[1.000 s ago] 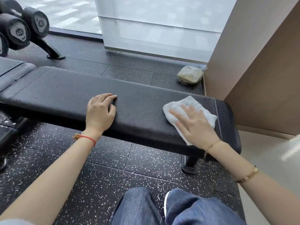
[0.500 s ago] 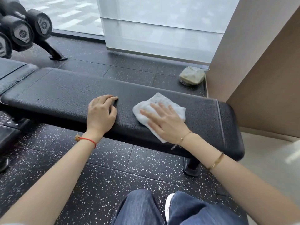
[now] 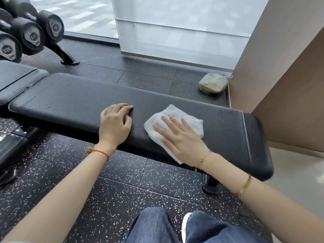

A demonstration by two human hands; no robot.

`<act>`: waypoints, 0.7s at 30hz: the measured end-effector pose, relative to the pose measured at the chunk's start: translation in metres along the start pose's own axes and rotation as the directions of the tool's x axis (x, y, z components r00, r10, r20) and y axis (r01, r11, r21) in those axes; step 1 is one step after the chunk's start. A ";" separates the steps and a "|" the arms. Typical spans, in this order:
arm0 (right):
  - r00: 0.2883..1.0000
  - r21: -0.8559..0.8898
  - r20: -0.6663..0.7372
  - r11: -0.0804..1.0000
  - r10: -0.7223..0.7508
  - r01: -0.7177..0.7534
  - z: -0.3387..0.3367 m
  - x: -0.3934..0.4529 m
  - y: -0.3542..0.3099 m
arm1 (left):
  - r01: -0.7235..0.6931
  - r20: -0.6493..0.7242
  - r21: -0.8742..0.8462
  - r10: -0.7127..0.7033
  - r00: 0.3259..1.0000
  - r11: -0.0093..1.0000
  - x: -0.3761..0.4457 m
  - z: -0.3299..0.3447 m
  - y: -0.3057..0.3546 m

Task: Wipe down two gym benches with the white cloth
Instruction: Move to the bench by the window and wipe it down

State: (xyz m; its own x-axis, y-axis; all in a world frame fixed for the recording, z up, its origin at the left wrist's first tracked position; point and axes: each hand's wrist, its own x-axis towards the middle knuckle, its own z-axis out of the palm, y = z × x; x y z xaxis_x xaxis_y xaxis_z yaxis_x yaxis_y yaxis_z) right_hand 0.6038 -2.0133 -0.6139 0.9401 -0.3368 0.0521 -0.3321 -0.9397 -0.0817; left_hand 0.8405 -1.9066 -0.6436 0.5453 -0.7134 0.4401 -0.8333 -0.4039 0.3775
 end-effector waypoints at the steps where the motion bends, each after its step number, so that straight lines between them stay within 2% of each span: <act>1: 1.000 0.008 -0.010 1.000 -0.016 0.016 0.000 -0.014 0.001 | 0.002 -0.003 0.002 -0.002 1.000 1.000 0.000 0.000 0.000; 4: 1.000 0.023 0.002 1.000 0.001 -0.001 -0.001 -0.023 0.013 | 0.010 -0.007 0.000 -0.010 1.000 1.000 0.000 0.001 0.000; 6: 0.992 0.056 0.040 0.991 0.122 -0.125 -0.004 0.002 0.031 | 0.014 0.002 -0.002 -0.014 1.000 1.000 0.000 0.001 0.000; 8: 0.951 0.073 0.073 0.950 0.299 -0.305 -0.009 0.035 0.050 | 0.016 0.002 -0.008 -0.016 1.000 1.000 -0.001 0.001 0.000; 10: 0.923 0.054 0.050 0.922 0.382 -0.385 -0.011 0.060 0.054 | 0.019 0.003 -0.007 -0.019 1.000 1.000 0.000 -0.001 0.000; 12: 0.942 0.031 0.023 0.942 0.335 -0.335 -0.004 0.068 0.037 | 0.023 0.005 -0.004 -0.023 1.000 1.000 0.001 -0.001 0.001; 15: 0.991 0.039 -0.008 0.991 0.130 -0.130 0.005 0.043 0.006 | 0.018 0.001 -0.001 -0.018 1.000 1.000 0.000 0.000 0.000; 17: 0.999 0.050 -0.008 0.997 0.053 -0.052 0.007 0.022 0.005 | 0.014 -0.003 0.004 -0.014 1.000 1.000 0.001 0.000 -0.001; 19: 0.995 0.052 -0.008 0.993 0.103 -0.102 0.005 0.022 0.027 | 0.015 0.000 0.002 -0.015 1.000 1.000 0.001 0.001 -0.001; 21: 0.970 0.034 -0.008 0.969 0.244 -0.244 0.001 0.043 0.051 | 0.014 0.004 0.002 -0.014 1.000 1.000 0.000 0.001 -0.001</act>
State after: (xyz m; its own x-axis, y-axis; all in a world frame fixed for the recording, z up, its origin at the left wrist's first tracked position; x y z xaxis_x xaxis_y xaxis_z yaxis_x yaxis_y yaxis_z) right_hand 0.6272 -2.0751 -0.6171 0.8298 -0.5568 0.0385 -0.5487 -0.8265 -0.1256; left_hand 0.8410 -1.9074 -0.6449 0.5568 -0.7099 0.4313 -0.8255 -0.4151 0.3823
